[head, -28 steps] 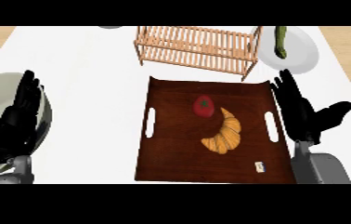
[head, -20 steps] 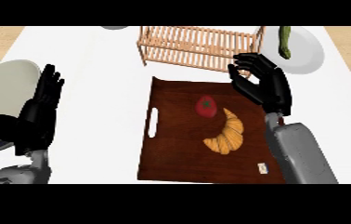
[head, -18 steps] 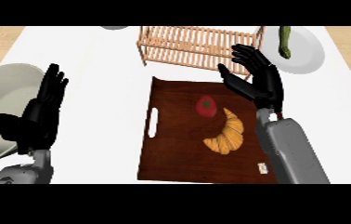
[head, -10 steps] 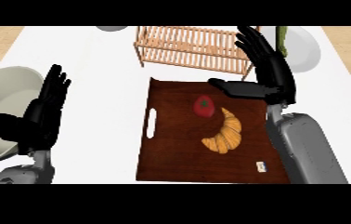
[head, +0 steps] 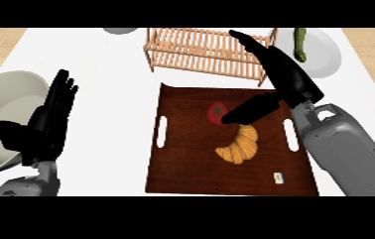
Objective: Pick the tomato from the tray and place it in the tiered shelf
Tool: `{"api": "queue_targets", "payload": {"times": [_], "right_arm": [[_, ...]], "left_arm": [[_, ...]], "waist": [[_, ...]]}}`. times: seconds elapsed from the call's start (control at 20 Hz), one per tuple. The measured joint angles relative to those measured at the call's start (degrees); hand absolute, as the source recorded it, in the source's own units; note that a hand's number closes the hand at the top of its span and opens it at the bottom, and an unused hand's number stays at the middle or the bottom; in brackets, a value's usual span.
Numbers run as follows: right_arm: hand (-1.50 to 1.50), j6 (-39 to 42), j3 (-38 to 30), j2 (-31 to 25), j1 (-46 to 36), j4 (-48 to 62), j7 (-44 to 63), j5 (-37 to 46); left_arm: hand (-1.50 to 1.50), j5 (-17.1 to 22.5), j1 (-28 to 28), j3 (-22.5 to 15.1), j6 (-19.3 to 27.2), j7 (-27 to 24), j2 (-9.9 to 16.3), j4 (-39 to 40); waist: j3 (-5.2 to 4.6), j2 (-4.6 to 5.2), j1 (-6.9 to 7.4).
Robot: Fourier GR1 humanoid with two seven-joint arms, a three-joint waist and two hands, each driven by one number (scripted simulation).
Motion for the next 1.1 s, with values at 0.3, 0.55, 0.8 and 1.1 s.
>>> {"api": "queue_targets", "payload": {"times": [0.3, 0.55, 0.8, 1.1], "right_arm": [[-1.50, 6.62, 8.20, 0.70, -9.49, 1.02, 17.83, 6.85], [-1.50, 8.33, 11.51, 5.45, -12.47, 3.39, 24.43, 10.43], [-1.50, 9.23, 15.60, 8.05, -13.25, 8.50, 25.95, 15.39], [-1.50, 11.26, 17.67, 8.13, -12.62, 12.68, 27.36, 17.86]], "left_arm": [[0.00, -0.53, -0.35, -0.28, -0.03, 0.29, -0.25, -0.23], [0.00, -0.45, 0.15, 0.46, -0.74, -0.79, -0.41, -0.28], [0.00, -0.71, 0.15, 0.63, -0.79, -0.87, -0.89, -0.28], [0.00, -0.89, -0.73, 1.25, -1.14, -0.43, -0.87, 0.79]], "waist": [[0.04, 0.19, 0.59], [0.13, 0.39, 0.53], [0.16, 0.50, 0.51], [0.19, 0.50, 0.14]]}}
